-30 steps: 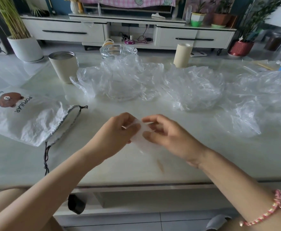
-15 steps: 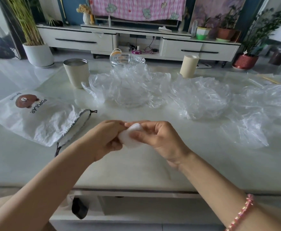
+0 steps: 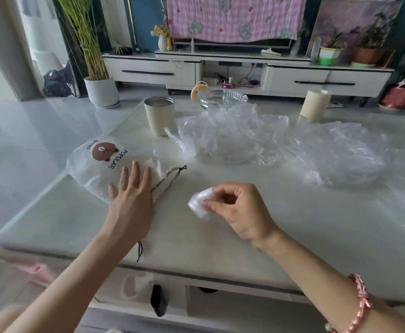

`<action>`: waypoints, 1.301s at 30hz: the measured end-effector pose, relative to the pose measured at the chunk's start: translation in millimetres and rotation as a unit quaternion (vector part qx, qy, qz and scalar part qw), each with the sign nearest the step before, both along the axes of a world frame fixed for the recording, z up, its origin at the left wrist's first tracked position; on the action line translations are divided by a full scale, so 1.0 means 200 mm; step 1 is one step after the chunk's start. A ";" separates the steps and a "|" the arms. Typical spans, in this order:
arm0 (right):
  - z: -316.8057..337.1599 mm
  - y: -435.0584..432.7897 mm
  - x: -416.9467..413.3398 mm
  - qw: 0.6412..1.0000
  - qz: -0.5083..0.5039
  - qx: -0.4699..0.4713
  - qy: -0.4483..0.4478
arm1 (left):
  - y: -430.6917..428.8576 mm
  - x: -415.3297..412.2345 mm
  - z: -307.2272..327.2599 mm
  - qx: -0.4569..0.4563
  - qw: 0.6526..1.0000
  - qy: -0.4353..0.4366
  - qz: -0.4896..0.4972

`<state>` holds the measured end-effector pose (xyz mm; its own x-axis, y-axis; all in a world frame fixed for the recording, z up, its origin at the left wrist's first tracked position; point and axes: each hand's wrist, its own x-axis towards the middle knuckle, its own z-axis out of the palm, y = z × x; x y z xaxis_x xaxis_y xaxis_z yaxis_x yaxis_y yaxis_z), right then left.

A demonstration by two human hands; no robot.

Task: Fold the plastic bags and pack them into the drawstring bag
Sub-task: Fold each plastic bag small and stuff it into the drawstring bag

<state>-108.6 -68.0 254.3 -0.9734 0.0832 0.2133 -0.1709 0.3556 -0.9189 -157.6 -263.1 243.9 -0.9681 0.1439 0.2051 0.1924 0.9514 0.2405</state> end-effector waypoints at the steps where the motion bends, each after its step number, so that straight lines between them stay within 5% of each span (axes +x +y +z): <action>1: 0.01 -0.01 0.00 1.000 -0.004 -0.009 0.008 | 0.00 0.01 0.01 0.018 1.000 0.019 -0.010; 7: 0.06 -0.25 -0.07 0.988 -0.043 0.050 0.137 | -0.03 0.08 0.07 0.210 0.974 0.059 -0.060; 11: 0.04 -0.34 -0.17 0.881 -0.076 0.276 0.378 | -0.03 0.14 0.07 0.241 0.964 0.035 -0.108; 16: 0.01 -0.38 -0.30 0.822 -0.128 0.311 0.460 | -0.09 0.10 0.07 0.257 0.954 0.061 -0.139; 22: 0.05 -0.46 -0.45 0.850 -0.242 0.294 0.364 | -0.12 0.00 0.04 0.241 0.942 0.062 -0.223; 27: 0.03 -0.46 -0.52 0.952 -0.090 0.288 -0.043 | -0.17 -0.13 -0.04 0.051 0.970 0.086 -0.223; 31: 0.04 -0.40 -0.57 0.975 0.010 0.212 -0.063 | -0.19 -0.23 -0.10 -0.053 0.980 0.044 -0.187; 34: 0.11 -0.32 -0.70 0.959 -0.089 0.269 0.018 | -0.20 -0.30 -0.11 -0.035 0.987 0.002 -0.156; 39: 0.14 -0.27 -0.88 0.907 -0.057 0.407 -0.095 | -0.16 -0.34 -0.08 -0.037 0.992 -0.021 -0.121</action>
<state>-285.0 -121.1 282.9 -0.9940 0.0752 0.0791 0.0427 0.9348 -0.3527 -224.7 -295.7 228.7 -0.9109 0.3863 0.1452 0.4084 0.8941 0.1839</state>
